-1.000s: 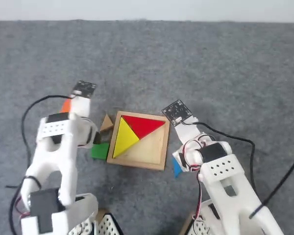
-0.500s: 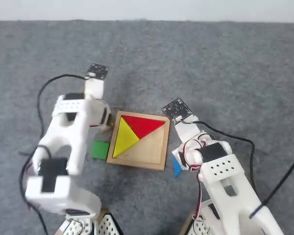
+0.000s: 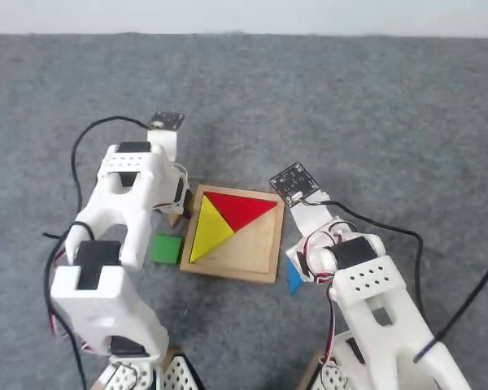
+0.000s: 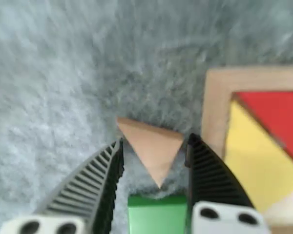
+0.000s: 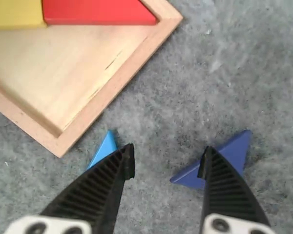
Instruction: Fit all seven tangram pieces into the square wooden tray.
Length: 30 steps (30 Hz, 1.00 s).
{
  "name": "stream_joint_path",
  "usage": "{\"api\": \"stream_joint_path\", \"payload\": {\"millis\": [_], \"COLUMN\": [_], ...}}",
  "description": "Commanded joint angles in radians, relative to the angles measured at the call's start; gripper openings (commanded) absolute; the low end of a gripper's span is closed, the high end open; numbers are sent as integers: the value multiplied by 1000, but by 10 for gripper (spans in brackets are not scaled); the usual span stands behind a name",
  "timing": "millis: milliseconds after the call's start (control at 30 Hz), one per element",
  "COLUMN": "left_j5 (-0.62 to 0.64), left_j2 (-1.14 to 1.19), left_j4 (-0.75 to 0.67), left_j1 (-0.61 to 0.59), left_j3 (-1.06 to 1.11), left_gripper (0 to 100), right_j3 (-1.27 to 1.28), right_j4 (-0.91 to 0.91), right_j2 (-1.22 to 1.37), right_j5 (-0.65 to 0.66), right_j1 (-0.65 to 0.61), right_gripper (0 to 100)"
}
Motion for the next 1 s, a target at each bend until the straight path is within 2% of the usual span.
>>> {"api": "stream_joint_path", "payload": {"millis": [0, 100, 267, 400, 533, 633, 700, 800, 867, 967], "left_j5": [40, 49, 34, -124, -404, -655, -850, -1208, -1425, -1537], "left_j2": [6, 14, 6, -74, -198, -264, -288, -288, -288, -288], "left_j4": [38, 38, 48, 106, 166, 152, 100, 9, -2, 25], "left_j1": [17, 17, 21, 17, 17, 2, -18, -54, -66, -66], "left_j3": [-22, -38, -41, -41, -42, -42, -44, -30, -5, 8], "left_gripper": [199, 198, 130, 174, 219, 222, 224, 224, 225, 225], "right_j3": [-5, -5, -5, -5, -5, -5, -5, -5, -5, -5], "right_j4": [-19, -19, -19, -19, -18, -16, -15, -13, -13, -12], "right_j2": [15, 15, 12, 12, 8, 7, 5, 5, 5, 5], "right_j5": [6, 6, 6, 6, 8, 8, 8, 8, 9, 43], "right_j1": [13, 13, 13, 15, 15, 15, 15, 12, 13, 15], "right_gripper": [223, 223, 223, 223, 223, 223, 223, 223, 223, 223]}}
